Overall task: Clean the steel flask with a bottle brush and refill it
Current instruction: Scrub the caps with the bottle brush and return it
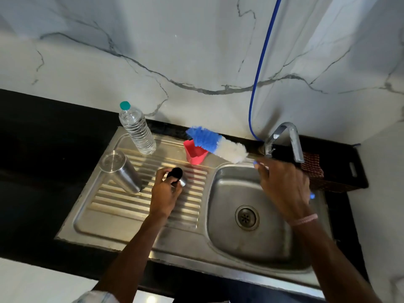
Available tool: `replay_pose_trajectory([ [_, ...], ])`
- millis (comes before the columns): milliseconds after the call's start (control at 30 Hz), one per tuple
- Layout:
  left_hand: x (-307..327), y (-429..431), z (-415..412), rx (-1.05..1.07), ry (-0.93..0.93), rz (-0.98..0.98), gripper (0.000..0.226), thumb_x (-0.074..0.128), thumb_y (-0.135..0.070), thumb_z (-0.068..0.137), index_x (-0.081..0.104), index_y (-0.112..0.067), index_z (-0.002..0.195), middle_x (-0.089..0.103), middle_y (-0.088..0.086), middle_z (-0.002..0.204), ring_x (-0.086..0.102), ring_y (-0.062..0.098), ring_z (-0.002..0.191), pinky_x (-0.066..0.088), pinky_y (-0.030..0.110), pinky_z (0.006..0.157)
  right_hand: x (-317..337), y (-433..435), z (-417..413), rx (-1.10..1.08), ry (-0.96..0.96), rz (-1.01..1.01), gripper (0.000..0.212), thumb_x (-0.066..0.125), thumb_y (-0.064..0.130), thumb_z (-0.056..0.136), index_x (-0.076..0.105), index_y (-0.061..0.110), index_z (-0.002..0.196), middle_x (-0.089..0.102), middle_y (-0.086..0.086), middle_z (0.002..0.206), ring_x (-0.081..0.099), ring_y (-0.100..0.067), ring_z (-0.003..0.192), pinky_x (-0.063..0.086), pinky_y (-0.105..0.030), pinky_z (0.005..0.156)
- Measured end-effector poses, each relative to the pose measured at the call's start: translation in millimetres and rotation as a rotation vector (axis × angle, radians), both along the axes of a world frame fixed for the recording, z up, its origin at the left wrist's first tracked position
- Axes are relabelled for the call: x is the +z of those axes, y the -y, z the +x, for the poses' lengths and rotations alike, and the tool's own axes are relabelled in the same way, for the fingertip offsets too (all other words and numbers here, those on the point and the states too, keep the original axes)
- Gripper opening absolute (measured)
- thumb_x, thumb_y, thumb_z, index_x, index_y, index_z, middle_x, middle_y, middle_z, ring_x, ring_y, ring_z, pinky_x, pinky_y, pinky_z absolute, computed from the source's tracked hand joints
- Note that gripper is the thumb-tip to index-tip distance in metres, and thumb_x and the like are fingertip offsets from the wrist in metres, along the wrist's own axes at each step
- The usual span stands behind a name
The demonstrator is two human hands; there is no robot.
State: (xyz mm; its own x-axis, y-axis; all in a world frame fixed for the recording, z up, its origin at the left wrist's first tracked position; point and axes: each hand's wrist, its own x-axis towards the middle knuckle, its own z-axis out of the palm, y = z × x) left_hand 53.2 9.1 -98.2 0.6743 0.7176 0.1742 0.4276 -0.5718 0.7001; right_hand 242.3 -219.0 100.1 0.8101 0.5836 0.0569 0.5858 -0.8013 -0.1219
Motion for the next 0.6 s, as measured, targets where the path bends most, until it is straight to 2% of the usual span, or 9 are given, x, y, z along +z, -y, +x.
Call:
replay_pose_trajectory([
  [100, 9, -2, -1, 0.093, 0.028, -0.060, 0.018, 0.081, -0.007, 0.084, 0.075, -0.006, 0.101, 0.051, 0.013, 0.139, 0.059, 0.022, 0.116, 0.041, 0.020, 0.100, 25, -35, 21, 0.126, 0.207, -0.147, 0.018, 0.055, 0.038, 0.101, 0.073, 0.036, 0.105, 0.072, -0.002, 0.088, 0.072, -0.032, 0.082, 0.043, -0.034, 0.065],
  [233, 11, -6, -3, 0.120, 0.032, -0.047, 0.018, 0.081, -0.008, 0.085, 0.075, -0.003, 0.101, 0.059, 0.016, 0.138, 0.060, 0.028, 0.121, 0.030, 0.009, 0.102, 56, -83, 29, 0.259, 0.365, -0.368, 0.015, 0.060, 0.019, 0.093, 0.074, 0.024, 0.093, 0.069, -0.001, 0.081, 0.071, -0.030, 0.079, 0.037, -0.033, 0.066],
  [400, 12, -4, -1, 0.140, 0.096, -0.053, 0.018, 0.081, -0.004, 0.081, 0.075, -0.003, 0.098, 0.065, 0.018, 0.130, 0.062, 0.031, 0.121, 0.026, 0.000, 0.104, 82, -137, 24, 0.505, 0.468, -0.475, 0.018, 0.052, 0.012, 0.098, 0.068, 0.014, 0.104, 0.069, -0.007, 0.098, 0.070, -0.033, 0.094, 0.037, -0.037, 0.073],
  [500, 17, 0, 1, 0.130, 0.140, -0.041, 0.019, 0.083, 0.000, 0.079, 0.075, -0.003, 0.096, 0.067, 0.016, 0.126, 0.061, 0.023, 0.117, 0.027, 0.000, 0.103, 76, -167, 16, 0.599, 0.472, -0.510, 0.022, 0.051, 0.007, 0.098, 0.070, 0.014, 0.107, 0.070, -0.007, 0.107, 0.069, -0.033, 0.101, 0.033, -0.036, 0.074],
  [600, 16, 0, 0, 0.118, 0.166, -0.038, 0.021, 0.085, -0.001, 0.077, 0.076, -0.005, 0.095, 0.066, 0.013, 0.126, 0.061, 0.021, 0.117, 0.031, 0.004, 0.104, 59, -186, 10, 0.677, 0.463, -0.531, 0.023, 0.052, 0.004, 0.098, 0.070, 0.016, 0.105, 0.070, -0.004, 0.106, 0.068, -0.030, 0.101, 0.032, -0.034, 0.073],
])
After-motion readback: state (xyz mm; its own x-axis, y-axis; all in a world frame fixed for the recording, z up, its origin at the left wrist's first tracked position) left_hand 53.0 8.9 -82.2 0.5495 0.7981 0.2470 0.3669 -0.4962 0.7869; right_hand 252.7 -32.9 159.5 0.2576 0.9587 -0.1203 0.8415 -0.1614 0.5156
